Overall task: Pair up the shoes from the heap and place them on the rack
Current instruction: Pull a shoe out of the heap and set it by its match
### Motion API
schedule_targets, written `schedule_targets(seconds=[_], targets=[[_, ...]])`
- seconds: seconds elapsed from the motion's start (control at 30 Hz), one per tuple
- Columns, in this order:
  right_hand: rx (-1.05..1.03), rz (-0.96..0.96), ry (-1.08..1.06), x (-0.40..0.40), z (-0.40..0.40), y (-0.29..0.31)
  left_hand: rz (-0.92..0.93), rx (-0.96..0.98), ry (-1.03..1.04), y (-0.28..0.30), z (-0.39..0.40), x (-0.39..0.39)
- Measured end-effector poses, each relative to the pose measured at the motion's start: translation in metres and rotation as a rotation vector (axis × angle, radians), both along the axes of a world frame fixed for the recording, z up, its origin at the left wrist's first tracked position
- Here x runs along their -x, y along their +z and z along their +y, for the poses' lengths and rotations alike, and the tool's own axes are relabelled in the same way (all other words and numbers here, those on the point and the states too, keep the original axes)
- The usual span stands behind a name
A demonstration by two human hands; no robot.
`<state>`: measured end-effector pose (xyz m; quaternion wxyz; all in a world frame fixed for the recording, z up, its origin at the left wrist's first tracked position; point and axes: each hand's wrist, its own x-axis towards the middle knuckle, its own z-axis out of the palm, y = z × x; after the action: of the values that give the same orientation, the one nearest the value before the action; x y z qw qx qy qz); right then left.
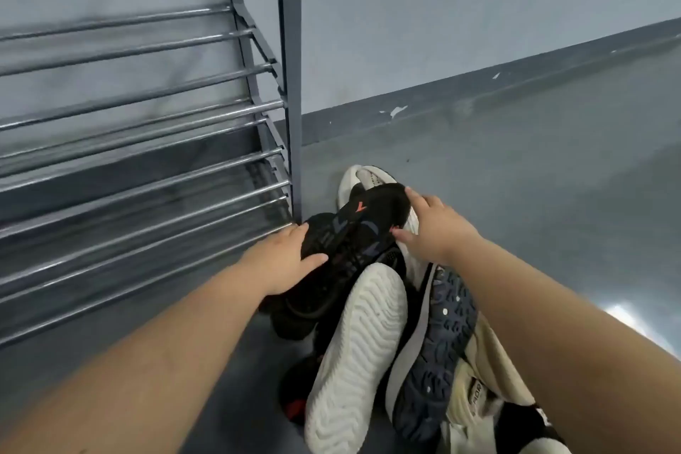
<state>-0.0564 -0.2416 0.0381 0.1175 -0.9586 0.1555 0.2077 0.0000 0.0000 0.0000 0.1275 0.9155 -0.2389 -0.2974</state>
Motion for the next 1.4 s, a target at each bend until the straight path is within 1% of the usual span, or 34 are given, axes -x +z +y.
schedule_targets(seconds=[0.2, 0.33, 0.43, 0.5, 0.6, 0.7, 0.87, 1.0, 1.07, 1.13, 1.23, 1.33, 1.4], targets=[[-0.140, 0.009, -0.158, -0.030, 0.005, -0.011, 0.230, 0.054, 0.178, -0.016, -0.011, -0.015], [-0.265, -0.016, -0.276, -0.036, 0.009, -0.018, 0.367, 0.192, 0.319, -0.018, -0.019, -0.017], [-0.353, -0.115, -0.400, -0.041, 0.006, -0.023, 0.435, 0.262, 0.409, -0.027, -0.024, -0.014], [-0.439, -0.220, -0.502, -0.042, 0.003, -0.024, 0.448, 0.292, 0.471, -0.035, -0.024, -0.012], [-0.591, -0.409, -0.583, -0.039, 0.006, -0.020, 0.430, 0.347, 0.544, -0.035, -0.022, -0.004], [-0.657, -0.491, -0.582, -0.032, 0.015, -0.007, 0.391, 0.435, 0.562, -0.026, -0.021, 0.009], [-0.756, -0.545, -0.519, 0.001, 0.032, 0.031, 0.287, 0.524, 0.612, 0.000, -0.003, 0.037], [-0.783, -0.555, -0.482, 0.045, 0.047, 0.067, 0.229, 0.495, 0.534, 0.041, 0.017, 0.073], [-0.758, -0.535, -0.449, 0.061, 0.054, 0.081, 0.207, 0.465, 0.482, 0.057, 0.025, 0.090], [-0.715, -0.533, -0.415, 0.082, 0.067, 0.097, 0.175, 0.442, 0.471, 0.075, 0.040, 0.117], [-0.687, -0.537, -0.409, 0.114, 0.093, 0.114, 0.146, 0.467, 0.510, 0.095, 0.064, 0.161], [-0.673, -0.538, -0.368, 0.144, 0.120, 0.118, 0.124, 0.483, 0.553, 0.105, 0.089, 0.198], [-0.721, -0.520, -0.359, 0.162, 0.138, 0.115, 0.117, 0.487, 0.583, 0.110, 0.107, 0.219]])
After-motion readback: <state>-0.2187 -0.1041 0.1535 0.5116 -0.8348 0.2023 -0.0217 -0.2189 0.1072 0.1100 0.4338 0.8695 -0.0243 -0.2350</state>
